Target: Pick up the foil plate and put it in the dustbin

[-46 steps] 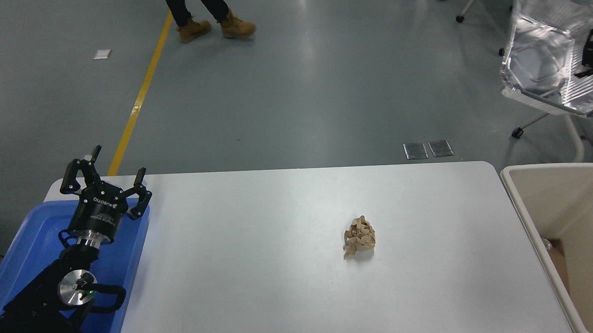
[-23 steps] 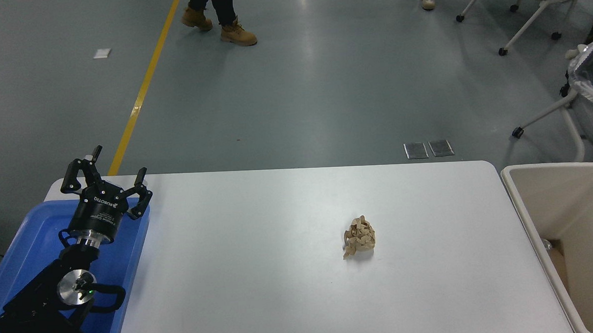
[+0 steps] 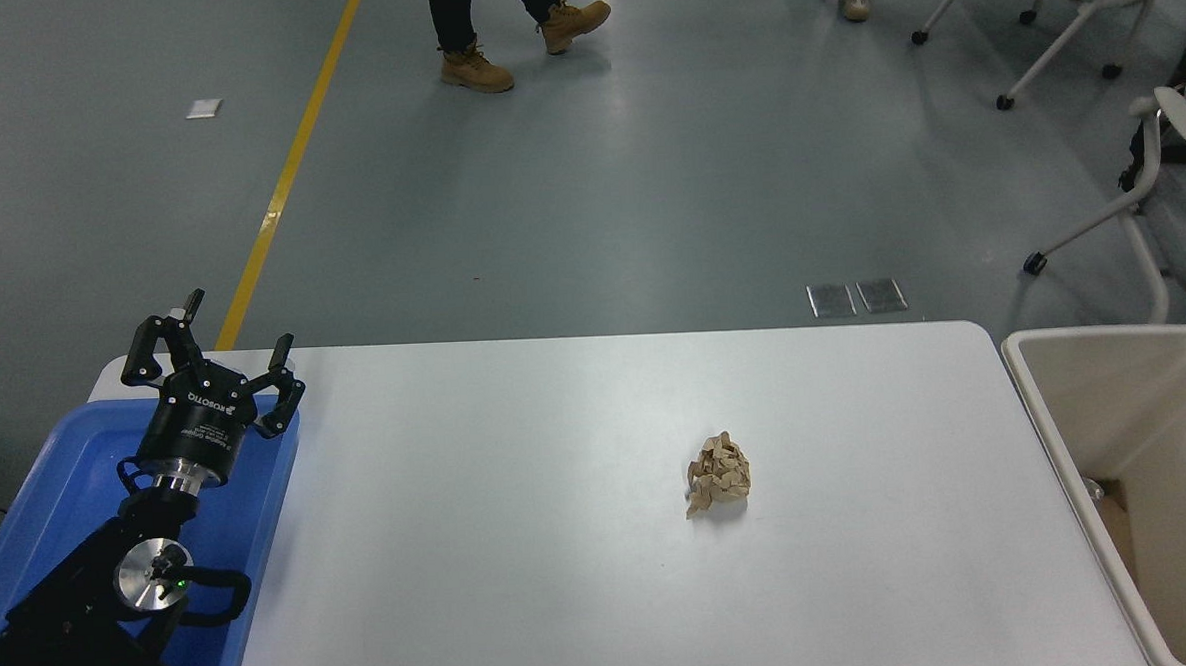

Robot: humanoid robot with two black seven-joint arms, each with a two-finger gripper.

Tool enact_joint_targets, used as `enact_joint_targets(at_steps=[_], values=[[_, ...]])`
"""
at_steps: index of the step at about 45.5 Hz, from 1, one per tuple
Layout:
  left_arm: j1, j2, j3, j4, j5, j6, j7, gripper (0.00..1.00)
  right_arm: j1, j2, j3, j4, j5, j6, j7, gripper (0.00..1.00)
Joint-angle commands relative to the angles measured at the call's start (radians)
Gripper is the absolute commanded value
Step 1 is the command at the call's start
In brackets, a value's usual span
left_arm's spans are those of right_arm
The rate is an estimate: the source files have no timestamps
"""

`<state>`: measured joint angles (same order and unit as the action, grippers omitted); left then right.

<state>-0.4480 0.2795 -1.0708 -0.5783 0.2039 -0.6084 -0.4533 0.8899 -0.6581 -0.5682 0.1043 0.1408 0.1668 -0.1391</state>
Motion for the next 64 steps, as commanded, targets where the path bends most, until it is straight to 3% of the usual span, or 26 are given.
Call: enact_joint_targets(at_steps=[1, 20, 21, 26, 27, 28, 48, 55, 64], values=[[0.000, 0.000, 0.000, 0.000, 0.000, 0.001, 0.001, 0.98, -0.196, 0.081, 0.117, -0.063, 0.020, -0.082, 0.001, 0.00], [0.000, 0.001, 0.000, 0.000, 0.000, 0.001, -0.001, 0.98, -0.313, 0.170, 0.183, -0.063, 0.025, -0.144, 0.006, 0.00], [0.000, 0.000, -0.001, 0.000, 0.000, 0.001, -0.001, 0.98, -0.313, 0.172, 0.183, -0.063, 0.025, -0.145, 0.006, 0.03], [0.000, 0.001, 0.000, 0.000, 0.000, 0.001, -0.001, 0.98, -0.305, 0.172, 0.172, -0.064, 0.025, -0.167, 0.007, 0.83], [0.000, 0.000, -0.001, 0.000, 0.000, -0.001, -0.001, 0.98, -0.302, 0.172, 0.171, -0.064, 0.025, -0.174, 0.007, 0.96], [0.000, 0.000, 0.000, 0.000, 0.000, 0.001, -0.001, 0.98, -0.302, 0.172, 0.172, -0.064, 0.025, -0.185, 0.007, 1.00], [0.000, 0.000, 0.000, 0.000, 0.000, 0.001, -0.001, 0.98, -0.229, 0.163, 0.090, -0.029, 0.023, -0.205, 0.007, 1.00], [0.000, 0.000, 0.000, 0.000, 0.000, -0.001, -0.001, 0.98, -0.033, 0.130, -0.136, 0.058, 0.023, -0.201, 0.007, 1.00], [0.000, 0.000, 0.000, 0.000, 0.000, -0.001, -0.001, 0.98, 0.348, 0.129, -0.360, 0.357, 0.008, -0.190, 0.007, 1.00]])
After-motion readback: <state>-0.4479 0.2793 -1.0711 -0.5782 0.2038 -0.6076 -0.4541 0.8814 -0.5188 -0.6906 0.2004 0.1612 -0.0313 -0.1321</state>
